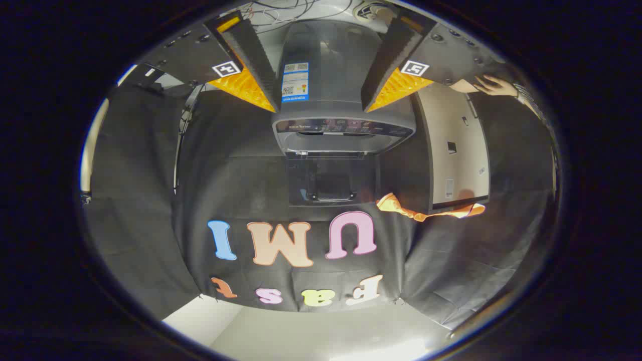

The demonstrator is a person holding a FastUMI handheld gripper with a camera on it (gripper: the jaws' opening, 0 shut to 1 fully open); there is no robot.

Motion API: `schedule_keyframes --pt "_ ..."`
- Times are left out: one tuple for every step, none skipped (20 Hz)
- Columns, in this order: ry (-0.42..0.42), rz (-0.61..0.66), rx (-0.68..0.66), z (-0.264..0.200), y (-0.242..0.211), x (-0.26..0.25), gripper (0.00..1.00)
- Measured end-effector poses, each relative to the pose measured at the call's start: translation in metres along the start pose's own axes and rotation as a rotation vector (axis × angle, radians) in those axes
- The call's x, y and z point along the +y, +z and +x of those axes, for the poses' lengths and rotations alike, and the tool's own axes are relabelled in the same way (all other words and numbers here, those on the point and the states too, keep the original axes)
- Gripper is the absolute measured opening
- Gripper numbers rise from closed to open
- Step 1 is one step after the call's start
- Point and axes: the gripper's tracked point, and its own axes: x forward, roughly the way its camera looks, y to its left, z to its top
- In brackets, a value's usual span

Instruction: Put the clothes into the washing machine and then close the washing machine lid.

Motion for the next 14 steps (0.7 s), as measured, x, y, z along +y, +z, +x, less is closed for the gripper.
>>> schedule_keyframes --pt "0.0 0.0 0.0 0.0002 0.0 0.0 1.0" --pt "0.0 0.0 0.0 -0.0002 0.0005 -0.0002 1.0" --pt "0.0 0.0 0.0 0.0003 -0.0002 -0.0003 1.0" --pt "0.0 0.0 0.0 0.0006 -0.0003 -0.0002 1.0" --pt "0.0 0.0 0.0 0.0005 0.0004 -0.0004 1.0" --pt "0.0 0.0 0.0 -0.0001 0.0002 -0.0005 1.0" --pt "0.0 0.0 0.0 0.0005 -0.0002 -0.0001 1.0" --pt "0.0 0.0 0.0 0.0003 0.0001 -0.0003 1.0" --pt "0.0 0.0 0.0 0.0004 0.0004 -0.0006 1.0" --pt "0.0 0.0 0.0 -0.0002 0.0003 -0.0003 1.0" --pt "0.0 0.0 0.0 -0.0003 0.0007 -0.0003 1.0" --pt "0.0 0.0 0.0 -0.0006 -0.0004 -0.0008 1.0" --pt "0.0 0.0 0.0 -0.0005 -0.0007 -0.0005 1.0" --pt "0.0 0.0 0.001 -0.0002 -0.0003 -0.0004 1.0"
